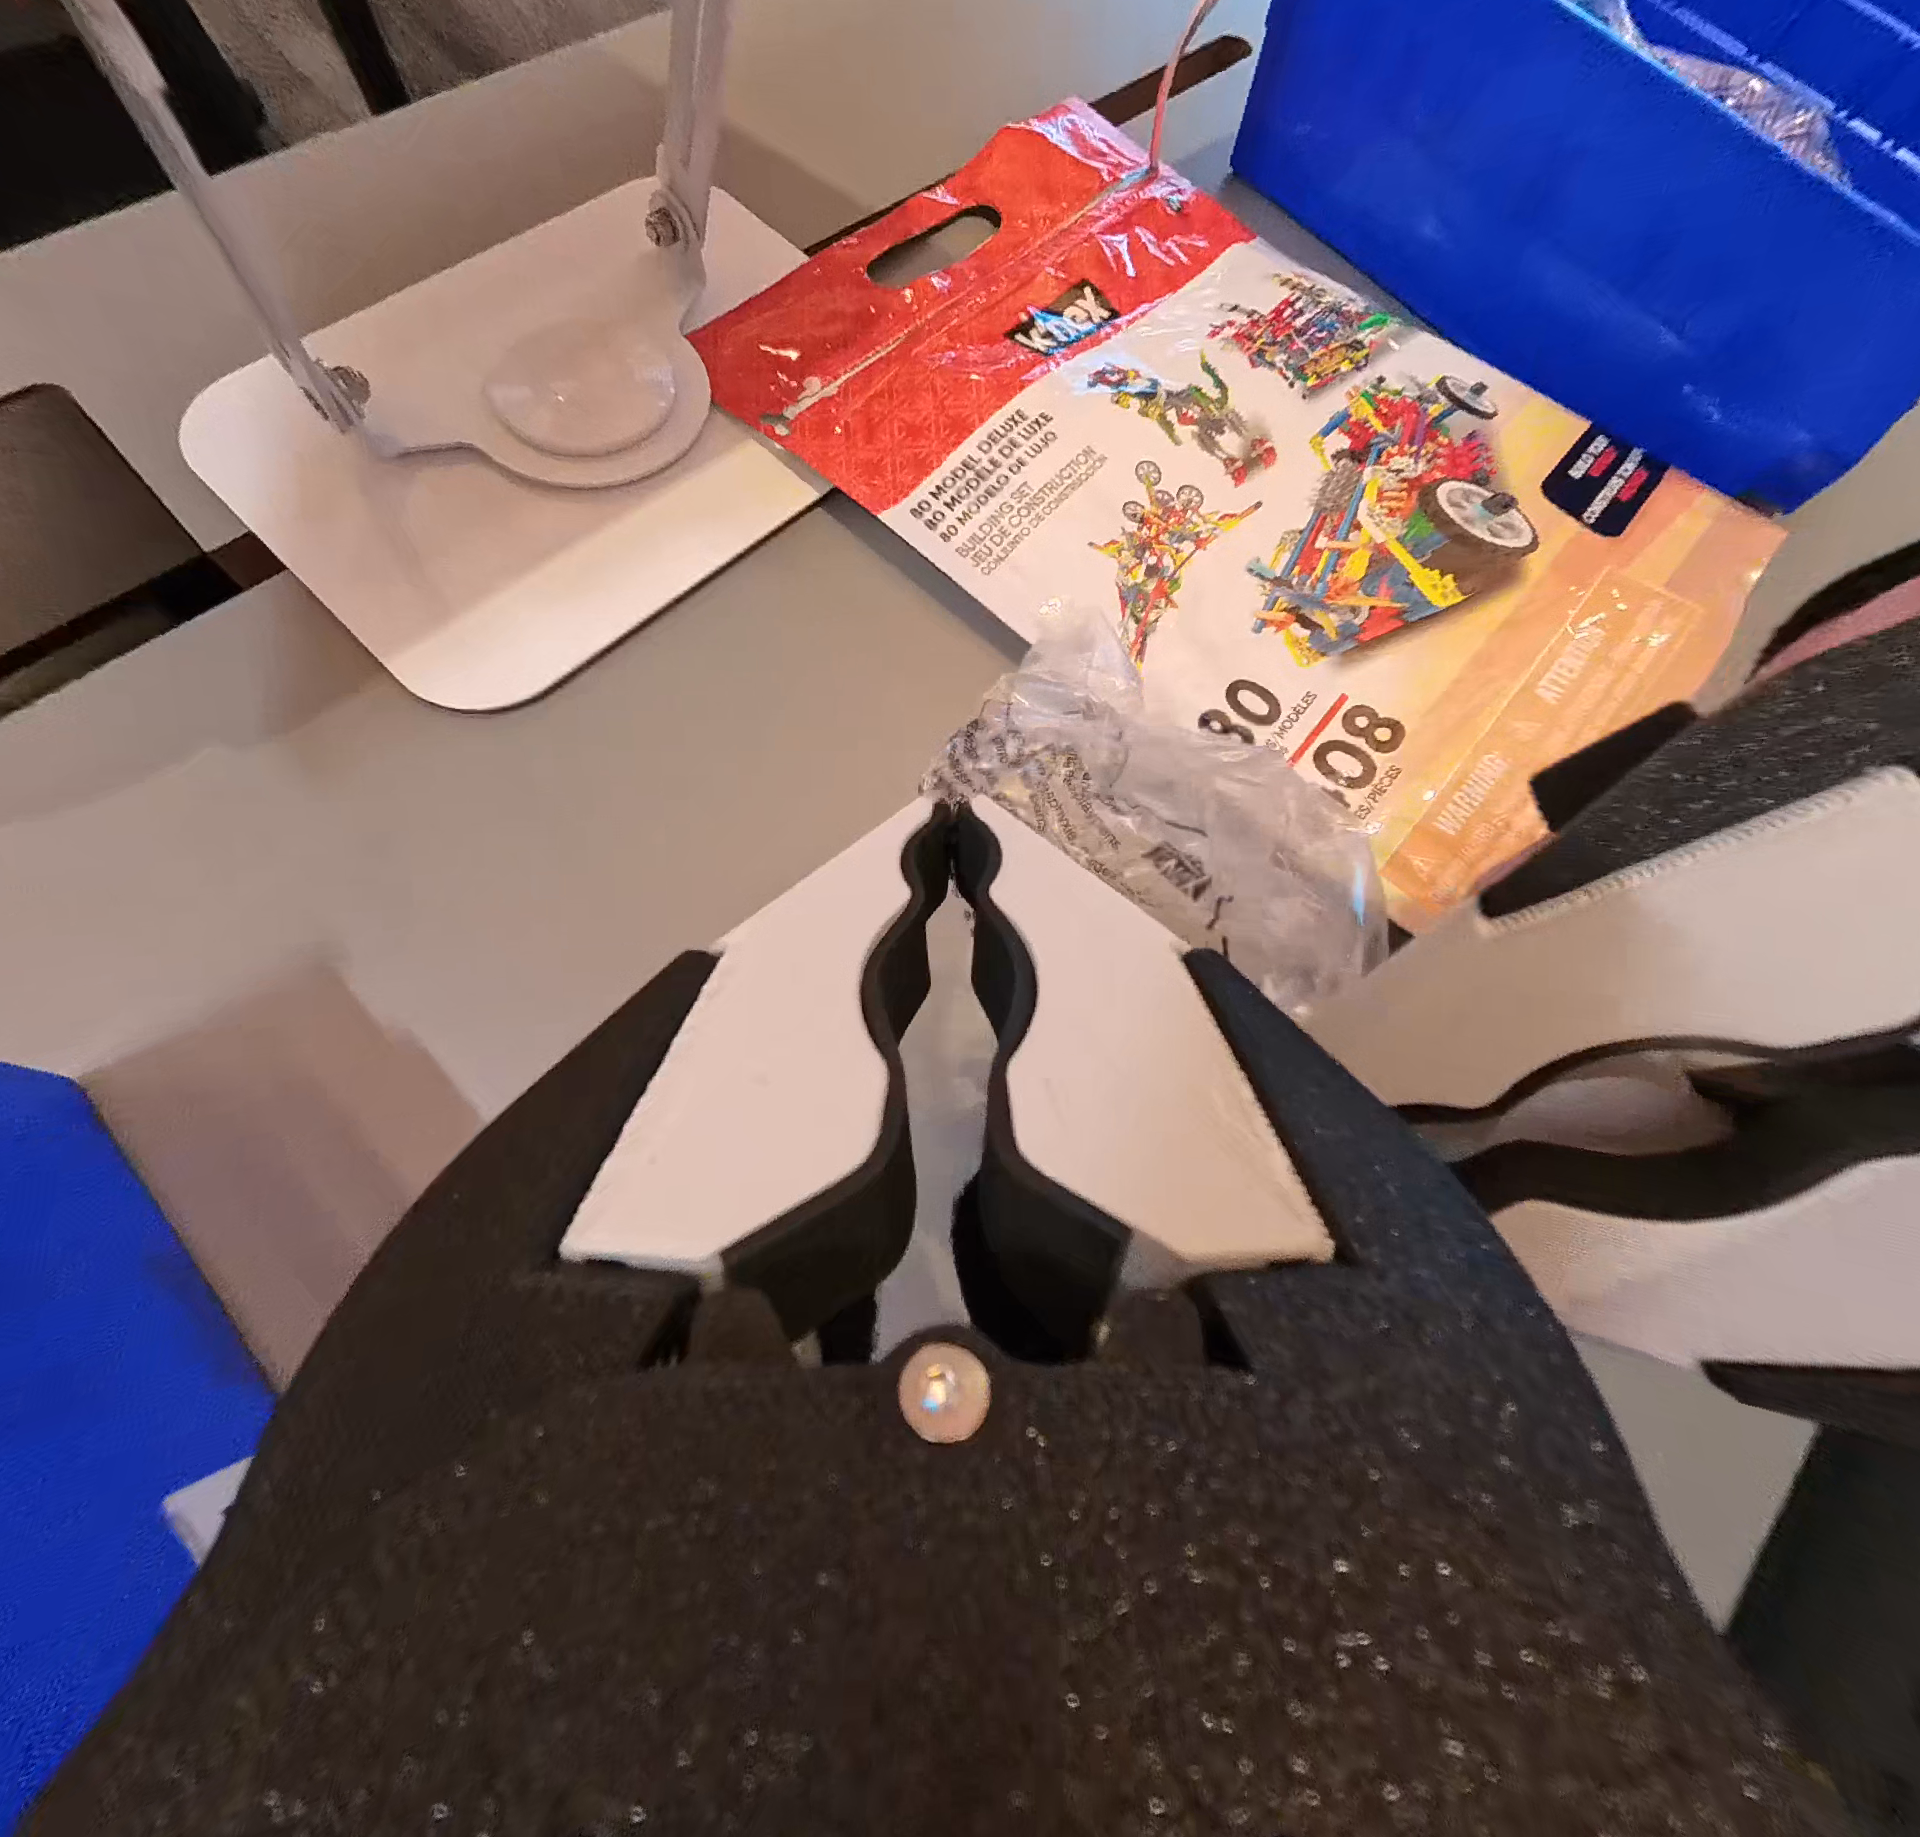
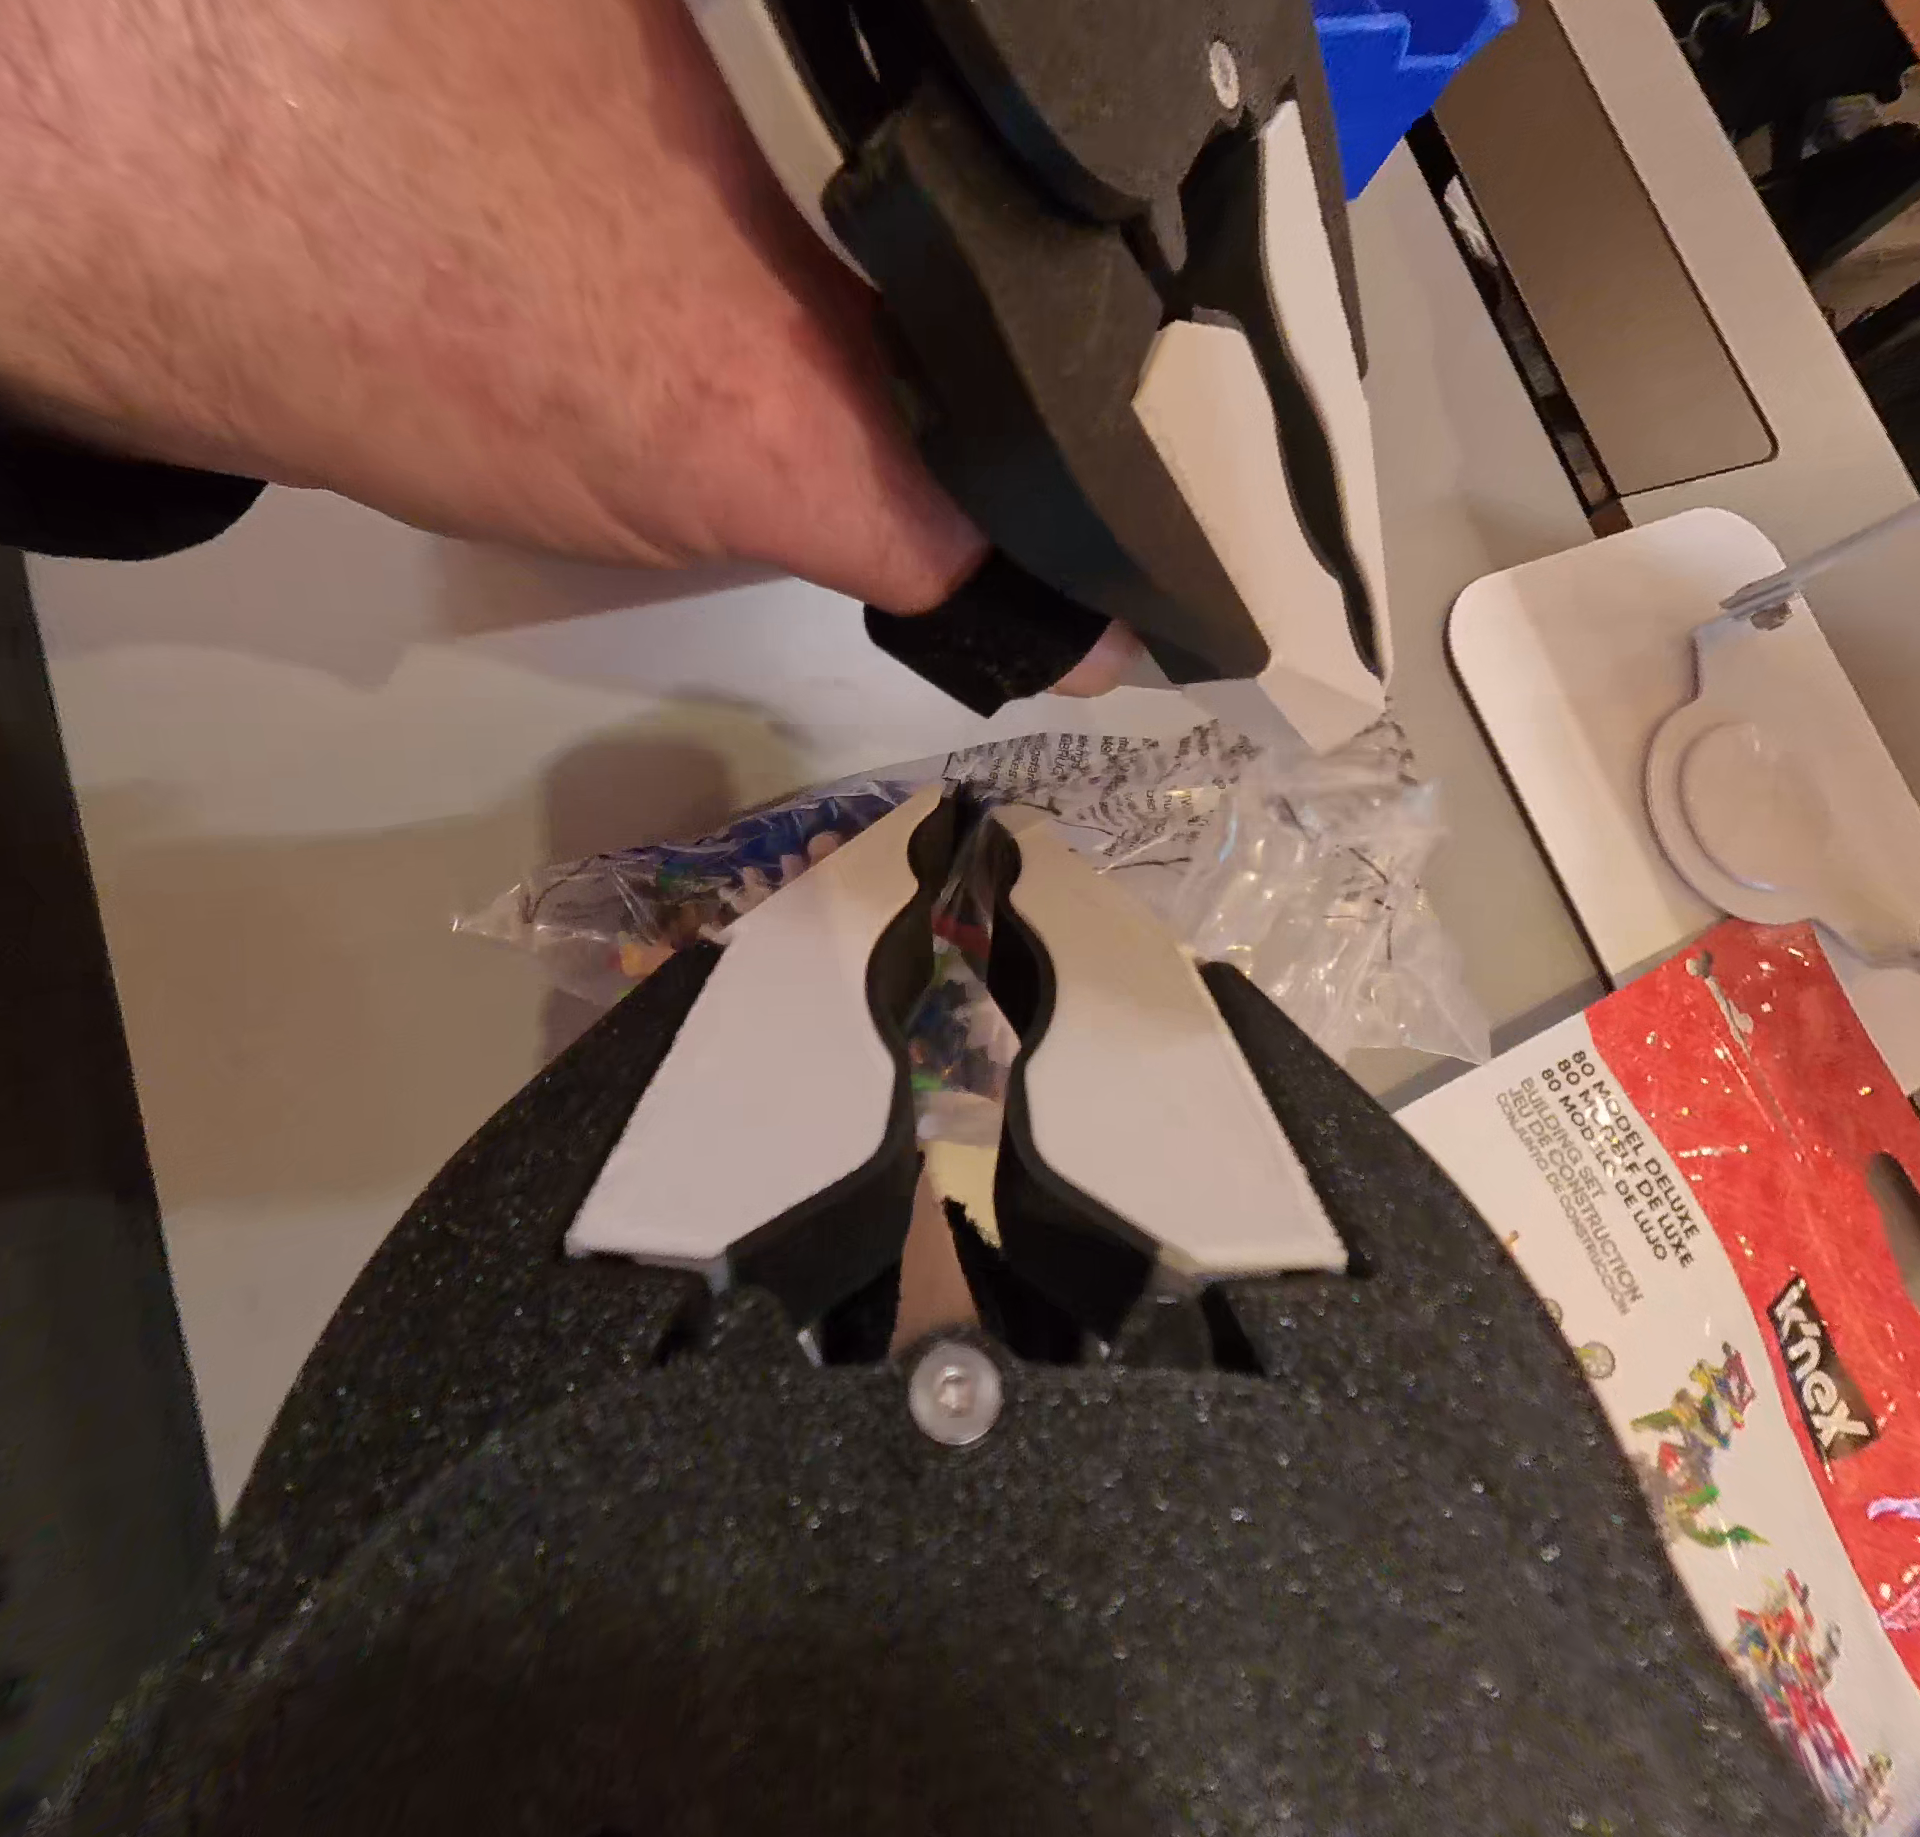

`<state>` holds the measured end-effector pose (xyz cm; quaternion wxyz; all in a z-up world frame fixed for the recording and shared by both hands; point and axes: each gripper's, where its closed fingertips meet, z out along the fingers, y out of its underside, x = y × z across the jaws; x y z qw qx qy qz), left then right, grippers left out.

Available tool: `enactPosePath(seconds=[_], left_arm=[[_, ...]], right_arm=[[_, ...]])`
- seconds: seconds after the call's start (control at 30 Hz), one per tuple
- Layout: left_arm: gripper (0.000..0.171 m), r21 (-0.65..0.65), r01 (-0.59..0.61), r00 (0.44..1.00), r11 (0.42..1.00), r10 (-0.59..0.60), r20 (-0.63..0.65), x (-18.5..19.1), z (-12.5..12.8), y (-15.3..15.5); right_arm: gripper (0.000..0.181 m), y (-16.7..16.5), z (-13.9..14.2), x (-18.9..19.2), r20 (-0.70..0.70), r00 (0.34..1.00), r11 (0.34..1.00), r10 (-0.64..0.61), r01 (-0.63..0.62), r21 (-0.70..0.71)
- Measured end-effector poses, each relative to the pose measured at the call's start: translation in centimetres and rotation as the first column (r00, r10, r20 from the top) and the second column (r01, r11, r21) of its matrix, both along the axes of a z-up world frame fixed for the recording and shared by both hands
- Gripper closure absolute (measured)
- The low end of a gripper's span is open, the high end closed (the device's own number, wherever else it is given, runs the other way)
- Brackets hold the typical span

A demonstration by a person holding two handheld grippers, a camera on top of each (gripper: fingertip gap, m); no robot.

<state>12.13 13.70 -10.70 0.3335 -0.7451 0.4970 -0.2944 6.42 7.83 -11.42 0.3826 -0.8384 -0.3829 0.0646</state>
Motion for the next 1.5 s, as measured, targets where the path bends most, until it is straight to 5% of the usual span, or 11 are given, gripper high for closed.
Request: enactPosePath(seconds=[0.27,0.4,0.5,0.6,0.7,0.77,0.9,1.07,1.17,1.33,1.5], left_arm=[[0.171,0.002,0.108,0.994,0.994,-0.108,0.004,0.0,0.6,-1.7],[0.171,-0.014,0.181,0.983,0.983,-0.181,0.026,-0.7,2.5,-3.3],[0.171,-0.04,0.198,0.98,0.979,-0.197,0.04,-1.0,3.0,-4.4],[0.171,-0.03,0.221,0.975,0.975,-0.221,-0.011,-1.9,2.6,-5.0],[0.144,0.064,0.24,0.967,0.969,-0.233,-0.099,-2.6,2.9,-4.8],[0.116,0.256,0.303,0.94,0.918,-0.244,-0.239,-2.8,3.1,-4.3],[0.113,0.447,0.528,0.83,0.722,-0.328,-0.451,-1.4,2.8,-5.4],[0.147,0.448,0.673,0.731,0.588,-0.438,-0.523,-0.1,1.5,-6.2],[0.169,0.384,0.664,0.743,0.642,-0.509,-0.434,1.1,1.4,-7.4],[0.171,0.26,0.486,0.87,0.834,-0.437,-0.227,2.4,0.7,-6.2],[0.171,0.208,0.383,0.919,0.9,-0.347,-0.188,2.9,-0.2,-5.3]], right_arm=[[0.179,-1.2,0.5,0.8,-0.18,0.982,0.998,-0.06,0.062,0.006],[0.142,-2.7,1.1,1.3,-0.317,0.943,0.995,-0.101,0.098,-0.027],[0.148,-3.7,1.7,0.8,-0.316,0.947,0.999,-0.052,0.054,-0.002],[0.181,-3.6,1.4,1.1,-0.253,0.967,0.999,-0.044,0.051,0.019],[0.181,-3.7,0.8,0.9,-0.224,0.974,0.999,-0.02,0.026,0.025],[0.181,-3.9,0.9,0.3,-0.25,0.968,1.0,0.009,-0.003,0.022],[0.181,-4.3,1.0,-0.9,-0.255,0.964,0.997,0.072,-0.073,0.009],[0.181,-4.5,1.3,-1.6,-0.274,0.954,0.992,0.124,-0.13,-0.003],[0.181,-4.6,1.4,-1.7,-0.299,0.946,0.992,0.122,-0.129,-0.002],[0.181,-4.3,1.8,-0.8,-0.321,0.944,0.996,0.082,-0.072,0.045],[0.181,-4.9,1.1,-1.2,-0.285,0.953,0.994,0.105,-0.1,0.033]])
